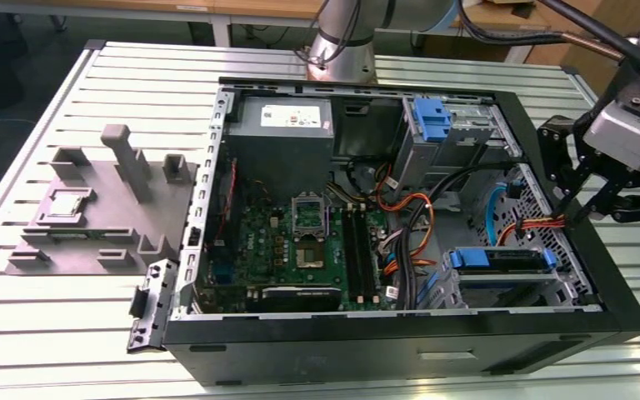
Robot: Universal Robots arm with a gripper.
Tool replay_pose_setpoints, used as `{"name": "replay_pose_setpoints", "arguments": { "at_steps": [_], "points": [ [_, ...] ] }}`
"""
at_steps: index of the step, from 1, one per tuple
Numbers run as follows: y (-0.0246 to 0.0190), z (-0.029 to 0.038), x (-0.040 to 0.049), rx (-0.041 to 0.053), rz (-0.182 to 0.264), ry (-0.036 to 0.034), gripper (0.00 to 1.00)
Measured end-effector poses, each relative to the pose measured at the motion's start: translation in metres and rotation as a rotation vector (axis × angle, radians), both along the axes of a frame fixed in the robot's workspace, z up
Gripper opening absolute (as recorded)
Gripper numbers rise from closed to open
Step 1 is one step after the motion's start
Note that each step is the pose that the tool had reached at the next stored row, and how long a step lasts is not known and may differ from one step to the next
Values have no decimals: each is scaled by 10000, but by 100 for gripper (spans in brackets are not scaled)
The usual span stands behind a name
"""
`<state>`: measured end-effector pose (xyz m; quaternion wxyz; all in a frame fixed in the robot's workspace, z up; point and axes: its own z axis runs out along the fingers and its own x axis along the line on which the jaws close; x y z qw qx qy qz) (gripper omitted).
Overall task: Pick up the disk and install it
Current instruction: 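Insert the first disk wire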
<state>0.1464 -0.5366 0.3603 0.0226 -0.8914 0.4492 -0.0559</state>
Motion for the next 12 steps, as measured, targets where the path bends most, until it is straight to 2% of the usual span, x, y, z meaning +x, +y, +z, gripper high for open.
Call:
{"name": "replay_pose_setpoints", "arguments": {
  "at_steps": [7, 12],
  "points": [
    [0, -14, 24, 0, 671, -5, 25],
    [0, -26, 31, -24, 1233, -35, 25]
  ]
}}
